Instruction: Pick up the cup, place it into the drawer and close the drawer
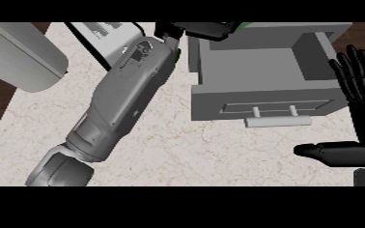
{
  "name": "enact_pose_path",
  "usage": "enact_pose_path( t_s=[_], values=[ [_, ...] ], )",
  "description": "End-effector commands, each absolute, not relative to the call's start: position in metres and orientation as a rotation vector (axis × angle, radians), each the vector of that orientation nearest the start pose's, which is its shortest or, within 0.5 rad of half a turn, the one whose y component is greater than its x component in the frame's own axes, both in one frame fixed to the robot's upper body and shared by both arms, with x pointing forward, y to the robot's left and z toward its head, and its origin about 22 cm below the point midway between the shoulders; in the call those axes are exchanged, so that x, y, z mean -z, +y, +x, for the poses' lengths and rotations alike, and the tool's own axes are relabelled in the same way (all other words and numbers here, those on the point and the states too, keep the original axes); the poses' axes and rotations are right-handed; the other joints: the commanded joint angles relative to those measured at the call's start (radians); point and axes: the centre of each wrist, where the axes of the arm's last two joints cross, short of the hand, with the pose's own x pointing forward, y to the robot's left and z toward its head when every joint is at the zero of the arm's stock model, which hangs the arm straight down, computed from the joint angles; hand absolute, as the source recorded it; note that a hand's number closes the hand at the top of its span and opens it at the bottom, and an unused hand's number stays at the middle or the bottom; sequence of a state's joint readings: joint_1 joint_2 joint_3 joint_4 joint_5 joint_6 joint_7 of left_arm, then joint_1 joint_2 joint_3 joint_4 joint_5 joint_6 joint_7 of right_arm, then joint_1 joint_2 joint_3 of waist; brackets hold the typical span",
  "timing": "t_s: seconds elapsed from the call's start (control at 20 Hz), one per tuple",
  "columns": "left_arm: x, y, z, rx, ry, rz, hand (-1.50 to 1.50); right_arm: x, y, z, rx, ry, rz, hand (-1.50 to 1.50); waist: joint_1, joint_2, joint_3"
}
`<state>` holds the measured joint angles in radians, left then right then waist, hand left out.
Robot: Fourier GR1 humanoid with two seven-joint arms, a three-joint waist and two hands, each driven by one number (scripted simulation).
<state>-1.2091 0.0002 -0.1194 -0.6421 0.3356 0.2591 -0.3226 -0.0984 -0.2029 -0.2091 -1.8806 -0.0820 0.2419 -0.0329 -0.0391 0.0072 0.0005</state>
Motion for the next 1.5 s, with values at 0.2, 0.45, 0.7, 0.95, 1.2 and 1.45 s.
enact_pose_path(
  t_s=[0.2, 0.45, 0.7, 0.95, 1.2, 1.45],
  values=[
    [-0.161, 0.022, 0.434, 0.222, -1.926, -0.211, 1.50, -0.098, -0.298, 0.233, -0.250, -2.003, -0.037, -1.50, -0.018, 0.002, 0.001],
    [-0.129, 0.025, 0.429, 0.251, -1.899, -0.138, 1.50, -0.117, -0.286, 0.247, -0.255, -2.019, -0.041, -1.50, -0.028, 0.006, 0.000],
    [-0.124, 0.014, 0.422, 0.386, -1.848, -0.080, 1.50, -0.118, -0.286, 0.248, -0.251, -2.020, -0.045, -1.50, -0.040, 0.008, 0.001],
    [-0.097, 0.024, 0.421, 0.461, -1.794, -0.020, -1.50, -0.124, -0.278, 0.256, -0.248, -2.028, -0.065, -1.50, -0.033, 0.011, 0.000],
    [-0.111, 0.007, 0.415, 0.464, -1.807, 0.070, -1.50, -0.117, -0.286, 0.251, -0.290, -2.039, -0.021, -1.50, -0.054, 0.012, 0.001],
    [-0.104, 0.013, 0.416, 0.410, -1.909, -0.018, -1.50, -0.114, -0.294, 0.248, -0.229, -2.023, 0.118, -1.50, -0.034, 0.011, 0.000]
  ],
)
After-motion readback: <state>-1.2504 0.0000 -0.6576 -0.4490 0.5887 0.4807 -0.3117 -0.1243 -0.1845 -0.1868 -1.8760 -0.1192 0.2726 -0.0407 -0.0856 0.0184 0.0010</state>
